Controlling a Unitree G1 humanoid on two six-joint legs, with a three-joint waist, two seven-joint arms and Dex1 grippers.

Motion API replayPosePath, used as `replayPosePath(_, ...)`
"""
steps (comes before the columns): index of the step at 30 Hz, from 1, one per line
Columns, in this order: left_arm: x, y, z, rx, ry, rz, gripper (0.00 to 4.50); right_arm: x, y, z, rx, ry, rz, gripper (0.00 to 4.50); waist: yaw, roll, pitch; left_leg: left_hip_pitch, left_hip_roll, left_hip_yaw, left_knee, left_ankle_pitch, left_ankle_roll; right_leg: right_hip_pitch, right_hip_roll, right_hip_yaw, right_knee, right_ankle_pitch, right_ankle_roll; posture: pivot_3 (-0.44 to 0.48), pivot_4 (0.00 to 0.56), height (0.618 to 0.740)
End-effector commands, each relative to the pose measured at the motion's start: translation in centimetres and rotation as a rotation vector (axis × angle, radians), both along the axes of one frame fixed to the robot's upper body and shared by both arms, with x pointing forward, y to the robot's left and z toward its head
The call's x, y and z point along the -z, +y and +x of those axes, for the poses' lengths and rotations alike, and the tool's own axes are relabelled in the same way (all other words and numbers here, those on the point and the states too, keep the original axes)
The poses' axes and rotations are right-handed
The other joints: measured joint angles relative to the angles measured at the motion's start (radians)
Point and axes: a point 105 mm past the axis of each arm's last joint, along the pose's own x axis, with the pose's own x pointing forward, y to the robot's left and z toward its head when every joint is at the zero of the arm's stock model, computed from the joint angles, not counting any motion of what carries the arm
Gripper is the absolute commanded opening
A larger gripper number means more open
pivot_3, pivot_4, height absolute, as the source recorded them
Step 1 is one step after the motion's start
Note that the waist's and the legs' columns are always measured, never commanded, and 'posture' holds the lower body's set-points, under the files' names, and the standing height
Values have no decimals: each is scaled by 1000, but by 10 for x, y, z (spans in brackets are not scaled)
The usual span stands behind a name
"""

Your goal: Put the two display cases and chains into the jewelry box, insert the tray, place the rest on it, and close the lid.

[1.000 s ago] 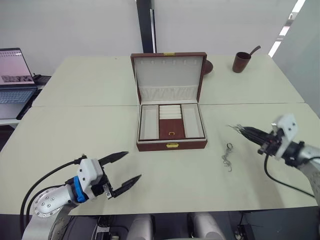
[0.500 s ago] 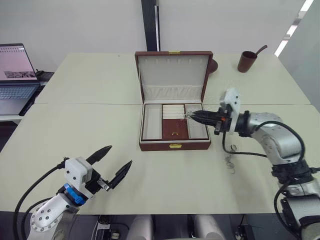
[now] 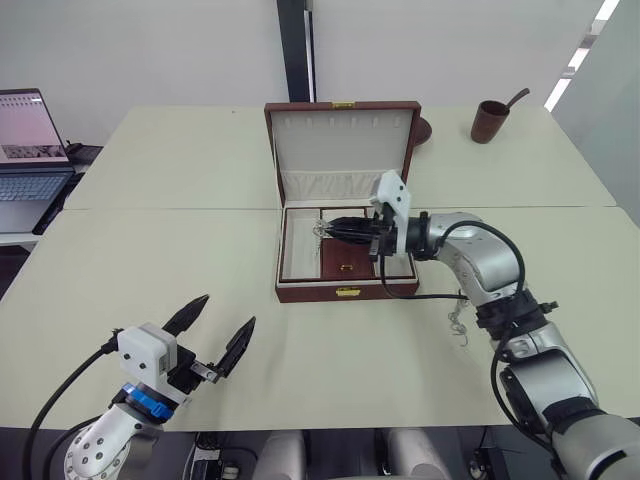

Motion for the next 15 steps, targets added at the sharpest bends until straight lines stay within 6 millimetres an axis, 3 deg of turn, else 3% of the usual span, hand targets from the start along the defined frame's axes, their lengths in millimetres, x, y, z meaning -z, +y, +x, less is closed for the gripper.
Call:
replayPosePath(1,-9,-4,-3,4,-39,11,4500,-11,11,1,-15,-76,0,87,0,0,0,0,0,0,0,0,0,0,0,0,0,0,0,0,150,740)
replayPosePath(15,-18,-9,4,-8,-56,6,4500,3,32,2,-23,-95,-40,87,0,0,0,0,0,0,0,0,0,0,0,0,0,0,0,0,150,740)
